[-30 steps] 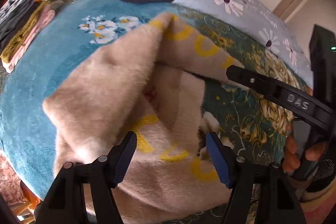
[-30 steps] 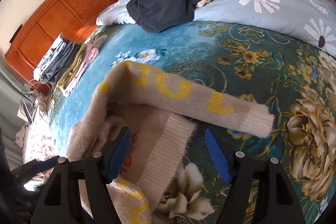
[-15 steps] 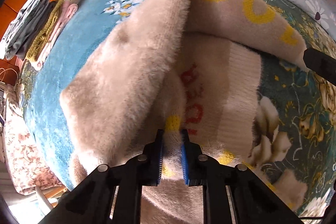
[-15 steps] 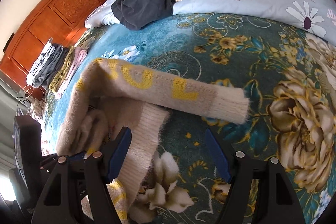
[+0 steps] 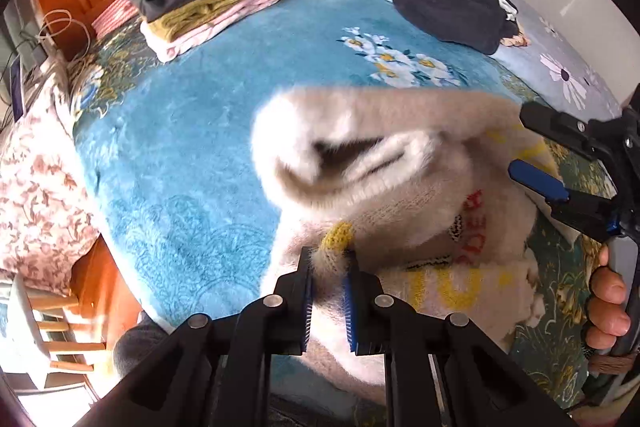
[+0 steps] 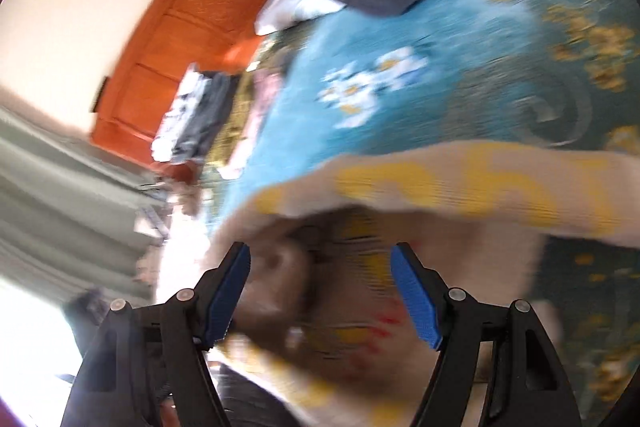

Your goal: Fold clothes

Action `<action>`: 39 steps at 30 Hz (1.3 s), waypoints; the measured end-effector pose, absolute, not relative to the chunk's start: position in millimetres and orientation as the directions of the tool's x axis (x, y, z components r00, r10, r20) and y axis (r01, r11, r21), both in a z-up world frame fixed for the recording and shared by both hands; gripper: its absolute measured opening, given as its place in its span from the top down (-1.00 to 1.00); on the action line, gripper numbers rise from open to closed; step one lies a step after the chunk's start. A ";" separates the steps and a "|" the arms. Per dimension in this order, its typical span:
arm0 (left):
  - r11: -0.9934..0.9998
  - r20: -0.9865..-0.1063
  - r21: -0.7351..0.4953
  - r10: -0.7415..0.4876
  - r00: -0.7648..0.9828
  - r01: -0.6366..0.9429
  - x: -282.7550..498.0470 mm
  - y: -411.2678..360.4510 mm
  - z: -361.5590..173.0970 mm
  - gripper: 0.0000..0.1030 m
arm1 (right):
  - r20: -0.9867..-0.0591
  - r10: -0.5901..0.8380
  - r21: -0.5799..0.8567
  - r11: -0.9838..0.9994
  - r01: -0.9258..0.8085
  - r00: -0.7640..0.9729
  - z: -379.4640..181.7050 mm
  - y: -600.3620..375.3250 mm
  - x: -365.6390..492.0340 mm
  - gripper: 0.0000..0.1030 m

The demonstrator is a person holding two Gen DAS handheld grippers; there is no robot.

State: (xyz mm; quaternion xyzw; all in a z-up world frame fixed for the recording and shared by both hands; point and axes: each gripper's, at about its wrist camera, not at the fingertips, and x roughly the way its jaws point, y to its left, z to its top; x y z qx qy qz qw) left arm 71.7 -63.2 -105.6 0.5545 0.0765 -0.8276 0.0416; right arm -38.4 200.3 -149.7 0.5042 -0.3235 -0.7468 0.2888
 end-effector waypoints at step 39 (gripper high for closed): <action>-0.952 -0.774 -0.192 -0.002 -0.633 0.237 77.8 -130.8 -58.1 0.73 | -0.453 -0.838 0.891 -0.440 -0.116 -0.302 -132.1 169.5 -109.2 0.75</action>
